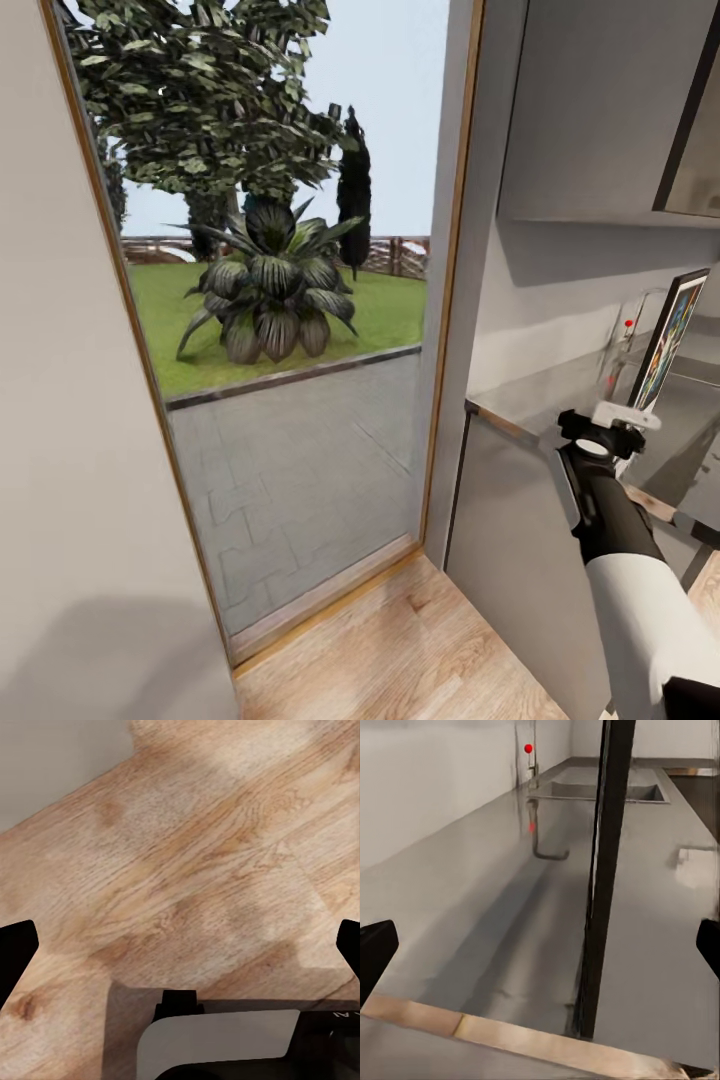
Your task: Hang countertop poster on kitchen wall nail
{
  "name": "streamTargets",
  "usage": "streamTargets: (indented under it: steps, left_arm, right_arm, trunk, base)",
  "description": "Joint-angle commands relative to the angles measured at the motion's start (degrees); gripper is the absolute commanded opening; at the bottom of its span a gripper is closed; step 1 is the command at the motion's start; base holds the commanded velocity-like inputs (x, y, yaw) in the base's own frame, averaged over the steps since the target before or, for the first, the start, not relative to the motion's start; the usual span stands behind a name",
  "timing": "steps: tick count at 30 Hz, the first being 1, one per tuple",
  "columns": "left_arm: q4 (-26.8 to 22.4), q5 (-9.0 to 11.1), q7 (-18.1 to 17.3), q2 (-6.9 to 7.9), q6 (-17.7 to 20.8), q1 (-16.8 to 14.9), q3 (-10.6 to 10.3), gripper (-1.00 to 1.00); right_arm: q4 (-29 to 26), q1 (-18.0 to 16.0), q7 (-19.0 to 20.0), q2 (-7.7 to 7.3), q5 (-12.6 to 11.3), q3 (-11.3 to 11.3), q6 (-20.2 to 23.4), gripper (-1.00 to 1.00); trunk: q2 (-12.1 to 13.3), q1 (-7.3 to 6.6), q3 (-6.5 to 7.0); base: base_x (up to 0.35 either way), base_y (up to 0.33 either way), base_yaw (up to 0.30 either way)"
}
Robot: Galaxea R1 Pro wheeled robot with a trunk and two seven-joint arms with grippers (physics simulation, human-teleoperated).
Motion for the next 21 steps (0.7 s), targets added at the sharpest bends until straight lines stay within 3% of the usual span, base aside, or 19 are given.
streamTargets:
  steps: [1, 6, 21]
  left_arm:
    - [-0.06, -0.03, 0.0, -0.01, -0.09, 0.01, 0.04, 1.0]
    - [-0.06, -0.03, 0.0, -0.01, -0.09, 0.01, 0.04, 1.0]
    - [-0.06, -0.03, 0.0, 0.03, -0.09, 0.01, 0.04, 1.0]
  right_arm:
    - [0.11, -0.03, -0.19, -0.01, 0.0, -0.58, 0.29, 1.0]
    - [0.72, -0.03, -0.13, -0.05, -0.01, -2.92, -0.14, 1.0]
    - [2.54, -0.03, -0.11, -0.03, 0.0, -3.41, -0.29, 1.0]
  trunk:
    - [-0.03, 0.0, -0.05]
    - [-0.03, 0.0, -0.05]
    - [-0.03, 0.0, -0.05]
  base:
    - [0.0, 0.0, 0.0]
    - [0.0, 0.0, 0.0]
    - [0.0, 0.0, 0.0]
